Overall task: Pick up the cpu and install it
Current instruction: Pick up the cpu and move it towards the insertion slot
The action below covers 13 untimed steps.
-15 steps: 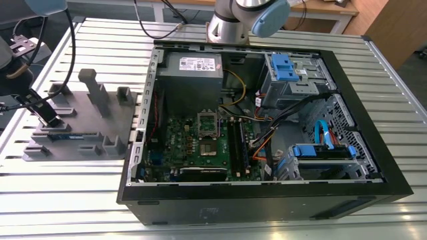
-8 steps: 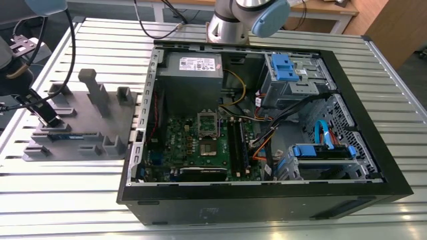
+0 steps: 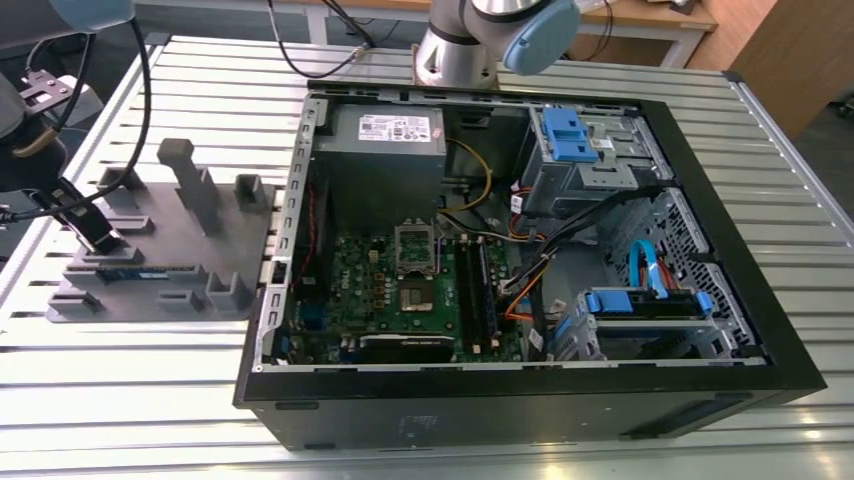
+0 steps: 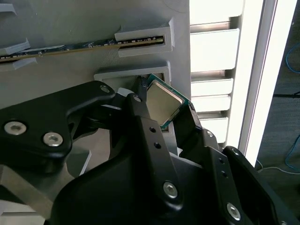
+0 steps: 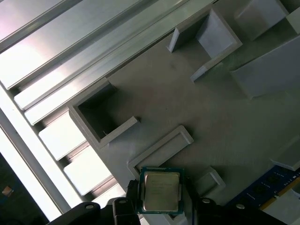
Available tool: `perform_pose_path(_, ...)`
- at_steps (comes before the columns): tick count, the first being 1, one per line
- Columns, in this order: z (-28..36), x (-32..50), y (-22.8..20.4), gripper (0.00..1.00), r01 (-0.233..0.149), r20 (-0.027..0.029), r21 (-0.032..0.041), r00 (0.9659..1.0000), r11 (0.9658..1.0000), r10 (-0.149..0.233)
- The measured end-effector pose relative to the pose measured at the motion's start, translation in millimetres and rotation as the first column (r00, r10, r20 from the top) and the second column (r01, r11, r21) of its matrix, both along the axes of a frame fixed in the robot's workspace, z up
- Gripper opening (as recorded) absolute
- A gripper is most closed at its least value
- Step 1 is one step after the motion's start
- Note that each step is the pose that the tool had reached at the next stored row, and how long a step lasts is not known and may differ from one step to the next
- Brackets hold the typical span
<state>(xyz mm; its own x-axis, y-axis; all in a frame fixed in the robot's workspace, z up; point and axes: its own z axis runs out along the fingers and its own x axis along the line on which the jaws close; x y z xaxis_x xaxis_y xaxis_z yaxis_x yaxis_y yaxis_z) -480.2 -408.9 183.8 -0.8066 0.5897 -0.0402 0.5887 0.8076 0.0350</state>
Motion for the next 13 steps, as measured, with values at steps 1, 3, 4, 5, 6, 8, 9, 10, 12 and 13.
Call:
perform_pose_path(1, -0.1, 0.0, 0.0, 0.47, 0.000, 0.0000, 0.0000, 1.0000, 1.0000, 0.000)
perform_pose_path(3, -0.1, 0.0, 0.0, 0.47, 0.000, 0.0000, 0.0000, 1.0000, 1.0000, 0.000)
perform_pose_path(4, -0.1, 0.0, 0.0, 0.47, 0.000, 0.0000, 0.0000, 1.0000, 1.0000, 0.000)
perform_pose_path(5, -0.1, 0.0, 0.0, 0.47, 0.000, 0.0000, 0.0000, 1.0000, 1.0000, 0.000)
perform_pose_path(6, -0.1, 0.0, 0.0, 0.47, 0.000, 0.0000, 0.0000, 1.0000, 1.0000, 0.000)
perform_pose_path(8, 0.3, 0.1, 0.0, 0.47, 0.000, 0.0007, 0.0003, 1.0000, 1.0000, 0.000)
perform_pose_path(9, 0.7, 0.1, 0.0, 0.47, 0.000, 0.0009, 0.0005, 1.0000, 1.0000, 0.000)
perform_pose_path(10, 1.4, 0.1, 0.0, 0.47, 0.000, 0.0008, 0.0004, 1.0000, 1.0000, 0.000)
perform_pose_path(12, 2.9, 0.0, 0.0, 0.47, 0.000, 0.0002, 0.0001, 1.0000, 1.0000, 0.000)
perform_pose_path(13, 3.2, 0.1, 0.0, 0.47, 0.000, 0.0003, 0.0002, 1.0000, 1.0000, 0.000)
